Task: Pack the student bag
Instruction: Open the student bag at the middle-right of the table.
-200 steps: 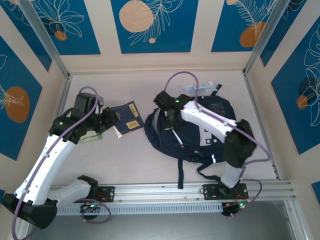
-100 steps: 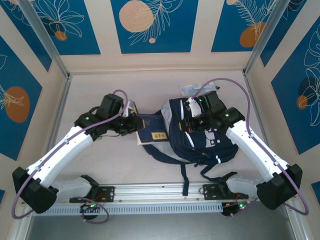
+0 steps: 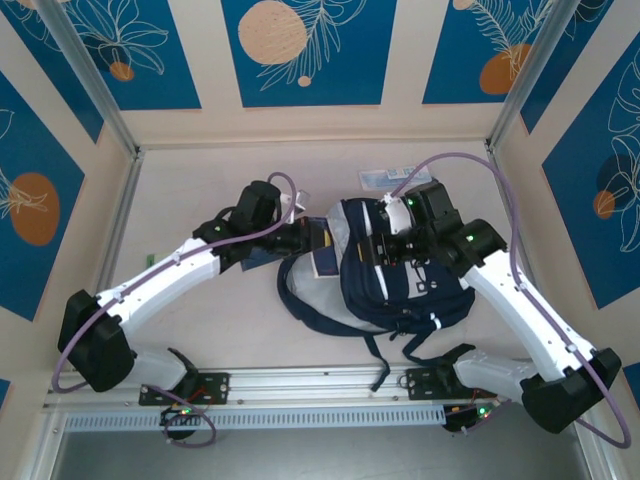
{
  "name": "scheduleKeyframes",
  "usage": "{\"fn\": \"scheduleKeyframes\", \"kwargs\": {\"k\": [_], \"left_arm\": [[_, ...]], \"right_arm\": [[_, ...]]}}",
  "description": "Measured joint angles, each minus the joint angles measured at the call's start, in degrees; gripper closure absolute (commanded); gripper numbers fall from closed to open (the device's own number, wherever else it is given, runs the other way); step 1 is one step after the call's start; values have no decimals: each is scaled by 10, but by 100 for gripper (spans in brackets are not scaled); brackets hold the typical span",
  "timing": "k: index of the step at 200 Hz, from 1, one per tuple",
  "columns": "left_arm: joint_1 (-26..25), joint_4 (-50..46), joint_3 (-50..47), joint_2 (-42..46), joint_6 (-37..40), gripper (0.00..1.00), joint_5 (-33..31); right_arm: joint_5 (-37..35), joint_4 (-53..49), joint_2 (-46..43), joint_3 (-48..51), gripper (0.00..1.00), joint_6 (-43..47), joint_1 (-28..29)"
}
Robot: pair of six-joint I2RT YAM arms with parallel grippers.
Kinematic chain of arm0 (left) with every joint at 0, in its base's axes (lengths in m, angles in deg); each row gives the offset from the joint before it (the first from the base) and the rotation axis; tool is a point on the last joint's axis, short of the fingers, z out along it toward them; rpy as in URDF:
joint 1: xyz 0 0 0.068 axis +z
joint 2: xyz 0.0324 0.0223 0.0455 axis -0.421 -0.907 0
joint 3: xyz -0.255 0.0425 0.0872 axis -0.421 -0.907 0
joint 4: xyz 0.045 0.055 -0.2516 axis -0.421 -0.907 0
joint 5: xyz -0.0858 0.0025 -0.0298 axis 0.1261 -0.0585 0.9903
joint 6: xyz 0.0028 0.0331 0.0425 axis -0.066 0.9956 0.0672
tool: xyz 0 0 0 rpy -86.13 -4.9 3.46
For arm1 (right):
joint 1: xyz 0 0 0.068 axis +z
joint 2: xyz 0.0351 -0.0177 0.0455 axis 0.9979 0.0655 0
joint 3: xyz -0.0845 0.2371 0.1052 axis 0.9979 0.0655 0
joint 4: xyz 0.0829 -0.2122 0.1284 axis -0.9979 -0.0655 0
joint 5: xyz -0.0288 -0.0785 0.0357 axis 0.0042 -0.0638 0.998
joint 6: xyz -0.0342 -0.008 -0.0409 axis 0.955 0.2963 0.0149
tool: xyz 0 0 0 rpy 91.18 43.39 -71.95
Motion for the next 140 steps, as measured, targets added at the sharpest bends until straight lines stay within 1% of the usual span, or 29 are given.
{"fn": "scheduleKeyframes", "kwargs": {"k": [25,51,101,140], "left_arm": [[-2,27,-10,0,-12,100,4],[-2,39,-17,0,-20,100,4],[-8,56,-21,0,-26,100,3],[-10,63,-23,1,-31,100,3]], "right_arm": [[-20,-12,-6,-51,57,-15,12],[0,-10,-7,-61,56,-56,13],[67,37,10,-20,55,-161,13],[97,72,32,0,54,-211,18]]}}
